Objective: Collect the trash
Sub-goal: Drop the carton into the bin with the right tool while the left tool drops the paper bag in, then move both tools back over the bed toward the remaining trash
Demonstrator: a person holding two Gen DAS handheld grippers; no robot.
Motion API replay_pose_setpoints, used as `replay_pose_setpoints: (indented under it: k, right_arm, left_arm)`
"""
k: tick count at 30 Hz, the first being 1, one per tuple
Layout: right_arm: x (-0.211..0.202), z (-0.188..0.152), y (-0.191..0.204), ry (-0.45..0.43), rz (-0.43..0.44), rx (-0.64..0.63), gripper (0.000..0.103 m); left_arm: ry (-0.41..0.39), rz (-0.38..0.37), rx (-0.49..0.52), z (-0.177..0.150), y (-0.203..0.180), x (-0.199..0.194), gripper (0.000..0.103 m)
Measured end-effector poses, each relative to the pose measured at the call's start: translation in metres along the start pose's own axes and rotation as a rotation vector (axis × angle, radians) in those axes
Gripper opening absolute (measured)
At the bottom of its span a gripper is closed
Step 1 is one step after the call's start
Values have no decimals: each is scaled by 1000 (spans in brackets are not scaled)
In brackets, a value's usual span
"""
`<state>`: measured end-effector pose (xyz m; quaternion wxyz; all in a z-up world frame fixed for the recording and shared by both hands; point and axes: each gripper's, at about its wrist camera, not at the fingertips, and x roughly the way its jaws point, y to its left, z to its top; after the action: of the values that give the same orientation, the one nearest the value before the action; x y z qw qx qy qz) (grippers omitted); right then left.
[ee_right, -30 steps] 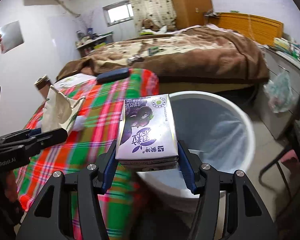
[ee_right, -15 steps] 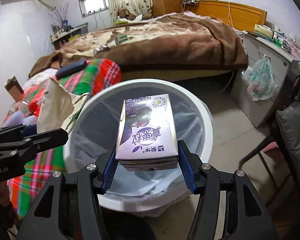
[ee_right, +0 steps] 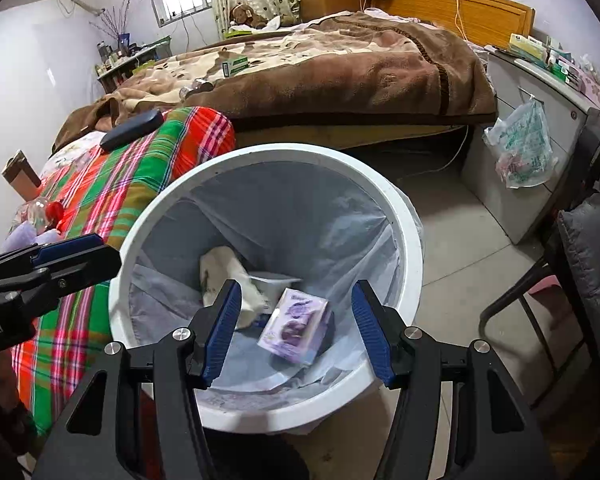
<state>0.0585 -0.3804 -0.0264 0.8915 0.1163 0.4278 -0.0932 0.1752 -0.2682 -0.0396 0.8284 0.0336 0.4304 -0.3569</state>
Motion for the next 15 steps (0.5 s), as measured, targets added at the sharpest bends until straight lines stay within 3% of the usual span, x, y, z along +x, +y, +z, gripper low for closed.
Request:
replay_pose_setpoints:
  k: [8, 15]
  right_arm:
    - [-19, -3, 16, -67, 46, 12, 59]
    - [-35, -5, 47, -127, 109, -25, 59]
  left_arm:
    - [-66, 38, -26, -13, 17, -45, 47]
    - [-154, 143, -91, -37, 50, -95, 55]
